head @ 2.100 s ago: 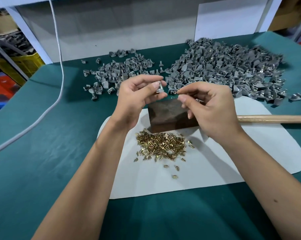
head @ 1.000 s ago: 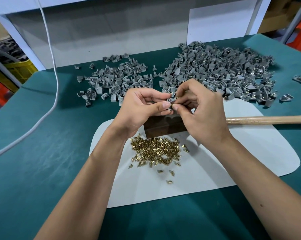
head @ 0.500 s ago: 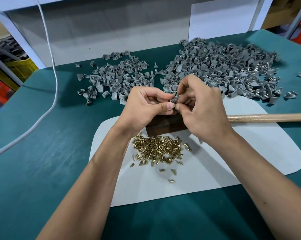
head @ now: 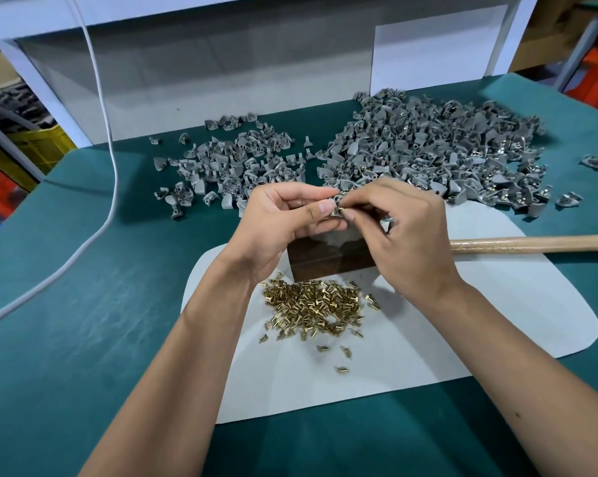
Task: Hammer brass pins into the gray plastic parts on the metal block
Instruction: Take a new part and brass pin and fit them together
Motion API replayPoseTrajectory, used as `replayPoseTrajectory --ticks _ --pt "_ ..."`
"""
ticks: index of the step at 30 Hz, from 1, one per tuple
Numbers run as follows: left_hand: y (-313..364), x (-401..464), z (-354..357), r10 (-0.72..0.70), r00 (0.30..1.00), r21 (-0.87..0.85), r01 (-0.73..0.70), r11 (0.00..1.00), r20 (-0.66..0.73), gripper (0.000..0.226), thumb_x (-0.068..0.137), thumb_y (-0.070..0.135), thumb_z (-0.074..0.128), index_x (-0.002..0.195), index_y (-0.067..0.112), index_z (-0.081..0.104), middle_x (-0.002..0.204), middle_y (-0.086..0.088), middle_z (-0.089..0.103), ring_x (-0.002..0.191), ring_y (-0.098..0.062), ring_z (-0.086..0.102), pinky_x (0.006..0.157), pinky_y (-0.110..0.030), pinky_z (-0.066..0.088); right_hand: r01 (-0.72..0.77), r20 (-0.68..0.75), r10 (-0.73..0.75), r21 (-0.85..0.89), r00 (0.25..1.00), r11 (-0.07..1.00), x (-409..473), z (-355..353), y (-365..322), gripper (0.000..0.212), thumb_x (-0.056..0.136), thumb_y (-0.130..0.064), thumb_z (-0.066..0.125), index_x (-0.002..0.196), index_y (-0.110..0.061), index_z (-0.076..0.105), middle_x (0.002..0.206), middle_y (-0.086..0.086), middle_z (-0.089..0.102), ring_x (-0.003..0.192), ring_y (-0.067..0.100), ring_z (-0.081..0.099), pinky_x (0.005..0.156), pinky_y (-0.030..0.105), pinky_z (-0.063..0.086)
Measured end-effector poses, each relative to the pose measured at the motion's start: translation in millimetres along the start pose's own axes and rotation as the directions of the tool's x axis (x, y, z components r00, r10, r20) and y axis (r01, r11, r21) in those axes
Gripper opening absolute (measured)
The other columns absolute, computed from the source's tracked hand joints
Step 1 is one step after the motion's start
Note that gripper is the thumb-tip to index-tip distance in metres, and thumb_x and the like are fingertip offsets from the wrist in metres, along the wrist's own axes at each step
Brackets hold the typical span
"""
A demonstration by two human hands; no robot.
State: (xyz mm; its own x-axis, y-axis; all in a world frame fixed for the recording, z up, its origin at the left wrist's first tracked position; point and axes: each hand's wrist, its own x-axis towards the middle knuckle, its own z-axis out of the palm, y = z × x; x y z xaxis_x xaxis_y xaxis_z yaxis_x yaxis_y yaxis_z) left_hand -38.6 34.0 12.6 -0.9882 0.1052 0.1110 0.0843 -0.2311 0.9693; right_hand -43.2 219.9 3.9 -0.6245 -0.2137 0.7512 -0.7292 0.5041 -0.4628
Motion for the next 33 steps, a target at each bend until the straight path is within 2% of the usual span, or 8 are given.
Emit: replayPoseTrajectory --ticks 3,6,10,12,15,21,27,33 --pt "-0.4 1.0 2.0 0.007 1.000 0.011 -0.007 1.000 -0.015 0.029 0.084 0.007 0.071 0.110 -0.006 0.072 0.093 -0.023 0.076 0.079 -0.032 0.077 0.072 -0.026 0.062 -0.009 -0.002 0.009 -0.016 1.000 1.000 0.8 -0.2 1.3 0.007 0.092 -0.002 0.071 0.097 -0.004 0.076 0.093 0.004 0.071 0.087 0.012 0.062 0.083 0.019 0.049" --pt "-3.6 2.0 4.4 0.067 0.997 0.066 -0.065 0.996 -0.035 0.019 0.090 -0.002 0.069 0.109 0.000 0.074 0.096 -0.018 0.077 0.082 -0.032 0.077 0.076 -0.031 0.063 -0.066 -0.029 0.065 -0.026 0.997 0.997 2.5 -2.3 3.3 0.007 0.094 -0.002 0.067 0.096 -0.001 0.074 0.092 0.006 0.069 0.085 0.014 0.060 0.079 0.016 0.046" --pt "-5.3 1.9 9.3 0.163 0.986 0.208 -0.152 0.966 -0.034 0.031 0.080 -0.008 0.080 0.109 0.004 0.075 0.099 -0.015 0.078 0.093 -0.033 0.076 0.086 -0.041 0.062 -0.122 -0.043 0.121 -0.030 0.992 0.992 2.3 -3.1 4.1 0.007 0.094 -0.004 0.067 0.096 -0.001 0.073 0.090 0.006 0.070 0.083 0.016 0.061 0.076 0.020 0.048" --pt "-5.2 2.4 12.9 0.183 0.983 0.249 -0.169 0.954 -0.034 0.032 0.076 -0.007 0.083 0.107 0.000 0.076 0.099 -0.018 0.078 0.094 -0.032 0.075 0.090 -0.046 0.061 -0.135 -0.045 0.134 -0.028 0.990 0.990 2.2 -2.6 3.6 0.007 0.094 -0.005 0.068 0.095 -0.002 0.073 0.090 0.006 0.070 0.083 0.015 0.061 0.076 0.017 0.047" --pt "-5.9 3.0 16.2 0.172 0.983 0.257 -0.150 0.955 -0.066 0.031 0.075 -0.007 0.084 0.105 -0.004 0.076 0.095 -0.021 0.077 0.091 -0.037 0.075 0.088 -0.050 0.061 -0.144 -0.047 0.143 -0.028 0.989 0.989 2.3 -1.9 4.0 0.006 0.094 -0.007 0.069 0.095 -0.003 0.074 0.088 0.005 0.071 0.082 0.014 0.061 0.076 0.013 0.044" --pt "-9.0 2.2 17.2 0.137 0.988 0.241 -0.118 0.963 -0.066 0.025 0.075 -0.015 0.079 0.096 -0.003 0.076 0.085 -0.018 0.077 0.073 -0.023 0.075 0.073 -0.030 0.063 -0.152 -0.020 0.151 -0.041 0.988 0.988 -0.5 -0.1 5.3 0.005 0.092 -0.006 0.070 0.092 -0.002 0.074 0.087 0.006 0.073 0.080 0.018 0.064 0.076 0.024 0.049" --pt "-10.0 2.2 18.7 0.122 0.990 0.258 -0.102 0.961 -0.064 0.024 0.074 -0.019 0.078 0.090 -0.001 0.076 0.079 -0.014 0.077 0.069 -0.019 0.075 0.071 -0.025 0.062 -0.180 -0.017 0.180 -0.050 0.984 0.982 -3.4 3.6 3.5 0.005 0.089 -0.002 0.069 0.088 -0.002 0.073 0.083 0.006 0.072 0.075 0.019 0.063 0.071 0.026 0.049" --pt "-8.6 0.9 21.6 0.147 0.986 0.298 -0.116 0.948 -0.083 0.023 0.075 -0.019 0.078 0.095 -0.009 0.074 0.086 -0.026 0.075 0.072 -0.023 0.075 0.071 -0.026 0.063 -0.194 -0.036 0.192 -0.060 0.981 0.979 -3.6 5.7 1.9 0.005 0.089 -0.002 0.069 0.088 -0.002 0.074 0.082 0.007 0.072 0.074 0.019 0.064 0.070 0.027 0.051"
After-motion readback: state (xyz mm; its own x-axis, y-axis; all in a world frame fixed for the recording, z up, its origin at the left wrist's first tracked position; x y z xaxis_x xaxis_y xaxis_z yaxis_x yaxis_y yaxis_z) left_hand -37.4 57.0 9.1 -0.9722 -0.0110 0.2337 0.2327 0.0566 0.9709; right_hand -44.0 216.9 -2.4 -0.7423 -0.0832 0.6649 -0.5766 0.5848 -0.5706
